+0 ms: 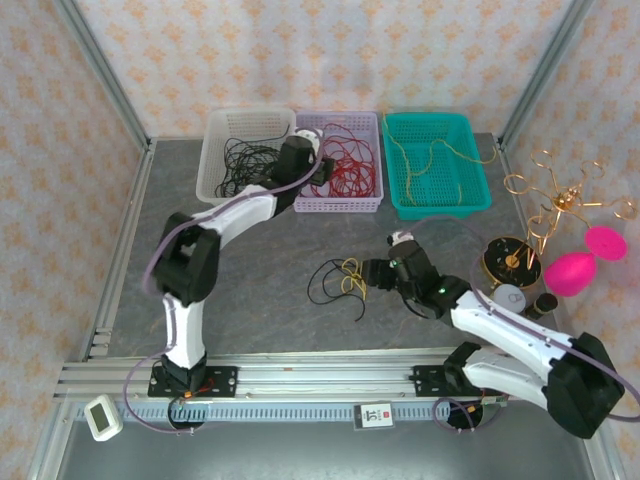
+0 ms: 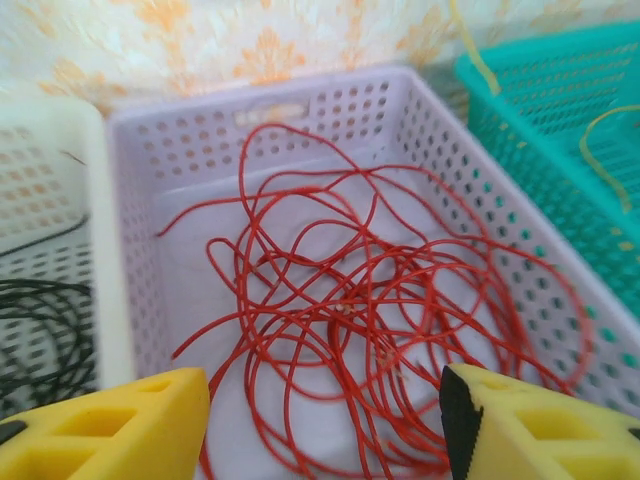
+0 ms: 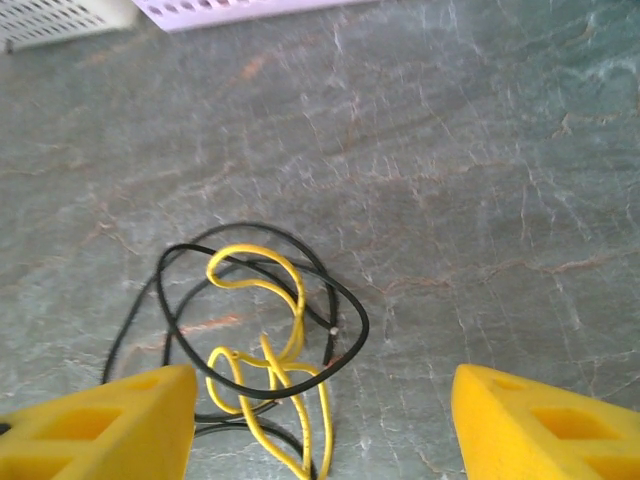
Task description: Untangle the cables
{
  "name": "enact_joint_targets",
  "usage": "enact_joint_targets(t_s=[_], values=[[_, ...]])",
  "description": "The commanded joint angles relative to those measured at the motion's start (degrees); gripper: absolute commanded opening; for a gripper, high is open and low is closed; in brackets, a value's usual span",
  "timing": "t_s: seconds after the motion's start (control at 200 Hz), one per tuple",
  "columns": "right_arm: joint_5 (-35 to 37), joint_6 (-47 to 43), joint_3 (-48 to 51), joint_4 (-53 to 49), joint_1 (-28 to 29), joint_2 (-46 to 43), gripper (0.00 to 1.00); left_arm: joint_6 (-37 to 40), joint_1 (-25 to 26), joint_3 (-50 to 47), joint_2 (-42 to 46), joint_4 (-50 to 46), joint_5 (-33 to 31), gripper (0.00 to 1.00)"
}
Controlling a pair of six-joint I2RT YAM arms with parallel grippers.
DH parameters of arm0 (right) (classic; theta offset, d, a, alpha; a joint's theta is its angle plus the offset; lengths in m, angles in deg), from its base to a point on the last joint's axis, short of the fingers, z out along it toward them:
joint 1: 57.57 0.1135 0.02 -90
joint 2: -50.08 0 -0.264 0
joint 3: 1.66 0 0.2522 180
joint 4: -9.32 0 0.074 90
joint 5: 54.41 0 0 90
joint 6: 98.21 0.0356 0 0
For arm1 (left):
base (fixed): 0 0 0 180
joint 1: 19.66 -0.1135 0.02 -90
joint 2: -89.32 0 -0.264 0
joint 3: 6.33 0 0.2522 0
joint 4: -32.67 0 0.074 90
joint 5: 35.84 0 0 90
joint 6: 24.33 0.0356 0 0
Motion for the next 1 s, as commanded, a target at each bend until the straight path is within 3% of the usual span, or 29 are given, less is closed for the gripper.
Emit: enact_joint_targets(t_s=[0.0,0.07,0.24,0.475,0.686,0.861,0.996], values=[[-6.0,-7.8,-3.4,2.2,0.0,4.6,0.61,-1.2,1.3,-5.5,12.1,-1.1,0.9,0.58],[-12.9,-12.0,-6.4,2.1,0.4,9.0,0.57,-2.7,1.8,-12.2,18.5,-2.8,1.3,0.54],[-11.5,-18.0,-15.3,-2.4,1.9,20.0,0.45,-10.3,2.5,-34.3,36.3,0.5,4.8,0.5],[-12.4,-22.6,-20.0,-5.8,2.5,24.0,0.48,-20.0,2.7,-55.2,52.4,4.6,15.7,0.48],[-10.8,-24.4,-22.5,-10.5,2.6,29.2,0.49,-21.9,2.8,-60.8,55.8,5.6,16.7,0.48],[-7.8,-24.2,-22.3,-7.8,2.6,31.2,0.49,-21.6,2.7,-60.9,54.9,6.3,17.8,0.48],[-6.9,-24.3,-24.5,-8.9,2.6,32.0,0.39,-21.4,2.9,-61.2,54.9,7.3,17.5,0.48]])
